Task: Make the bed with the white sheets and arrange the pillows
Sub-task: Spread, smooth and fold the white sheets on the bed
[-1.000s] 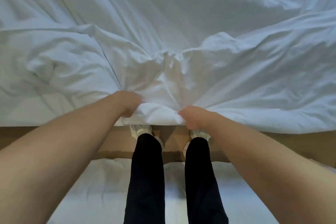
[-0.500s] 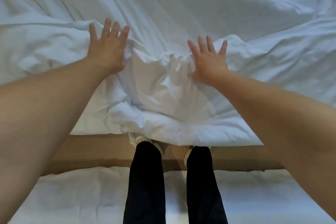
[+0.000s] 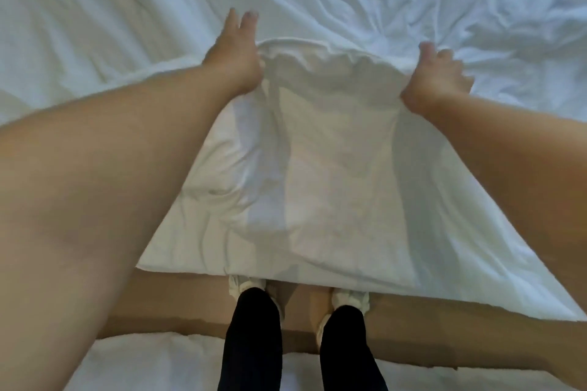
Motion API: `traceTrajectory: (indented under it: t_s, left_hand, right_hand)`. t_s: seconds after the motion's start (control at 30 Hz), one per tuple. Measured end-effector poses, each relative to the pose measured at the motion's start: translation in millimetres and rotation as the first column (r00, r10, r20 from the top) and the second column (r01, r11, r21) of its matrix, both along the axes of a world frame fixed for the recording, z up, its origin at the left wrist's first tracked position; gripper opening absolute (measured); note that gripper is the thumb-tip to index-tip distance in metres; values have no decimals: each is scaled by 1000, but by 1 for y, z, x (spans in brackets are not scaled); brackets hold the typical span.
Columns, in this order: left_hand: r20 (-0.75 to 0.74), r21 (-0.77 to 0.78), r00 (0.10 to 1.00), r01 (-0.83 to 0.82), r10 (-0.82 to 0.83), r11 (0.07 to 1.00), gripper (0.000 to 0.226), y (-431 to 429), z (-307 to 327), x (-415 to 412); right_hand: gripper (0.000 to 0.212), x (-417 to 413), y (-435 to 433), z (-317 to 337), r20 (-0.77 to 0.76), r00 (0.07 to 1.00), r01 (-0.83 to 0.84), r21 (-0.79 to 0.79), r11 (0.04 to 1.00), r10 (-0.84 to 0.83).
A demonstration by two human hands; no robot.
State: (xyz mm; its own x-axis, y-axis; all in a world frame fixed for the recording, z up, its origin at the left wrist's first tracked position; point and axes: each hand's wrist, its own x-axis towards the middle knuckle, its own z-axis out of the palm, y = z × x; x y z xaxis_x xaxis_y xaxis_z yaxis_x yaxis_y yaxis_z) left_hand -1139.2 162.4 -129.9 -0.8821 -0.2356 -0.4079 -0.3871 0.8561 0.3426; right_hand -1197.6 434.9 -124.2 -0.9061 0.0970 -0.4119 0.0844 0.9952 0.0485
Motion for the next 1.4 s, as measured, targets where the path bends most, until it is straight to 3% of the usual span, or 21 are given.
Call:
traceTrajectory:
  t_s: [0.07,0.2,0.33,0.43,0.63,0.77,0.83,0.9,0.93,1.03,1.13,1.2,1.3,1.4]
  left_hand:
    - [94,60,995,-33,28,998,79,-1,3,38]
    - [293,-73,954,-40,60,997,74,-43,4,164]
    - [439,-168,882,-106,170,980,73,-132,7,257]
    - [454,-164,846,-230,280,959,76,-212,-4,288]
    - [387,-175,813,-398,435,900,82,-363,-52,323]
    - [547,-284,677,-404,493,870,93,-446,-89,383]
    - [568,-242,683,-395,460,886,70,-465,-99,403]
    - [517,-225,739,-370,433,901,33,-473,-106,404]
    - [495,-230,757,-361,428,904,22,-475,-109,399]
    - [432,-190,729,-502,531,843,23,-481,-108,385]
    - [263,-23,651,-734,712,679,25,-485,-89,376]
    - [121,77,657,-754,745,652,25,-491,-55,350]
    - [-127,193,727,-649,675,736,20,-522,7,260]
    - [-295,323,794,-441,532,837,36,-550,72,141]
  right_hand:
    - [72,25,-28,2,72,988,-138,-34,990,140]
    - [74,103,-88,-5,226,889,-386,-101,917,399]
    - [76,162,-164,-12,259,772,-539,-216,814,580]
    - [76,184,-241,-18,263,752,-549,-258,795,605]
    - [83,200,-422,-54,152,848,-422,-388,819,508]
    - [85,217,-522,-81,330,723,-520,-318,793,607]
    - [57,221,-544,-93,436,686,-535,-241,810,583]
    - [24,224,-553,-98,523,710,-430,-208,879,471]
    - [19,226,-553,-98,551,719,-376,-206,904,424]
    - [18,231,-553,-86,636,686,-294,-204,934,355]
    - [15,231,-545,-58,666,690,-142,-258,956,283]
    - [15,216,-543,-31,555,786,-57,-372,927,271]
    - [11,165,-550,16,294,947,54,-542,839,129]
    - [26,91,-565,65,-4,993,92,-600,795,-118]
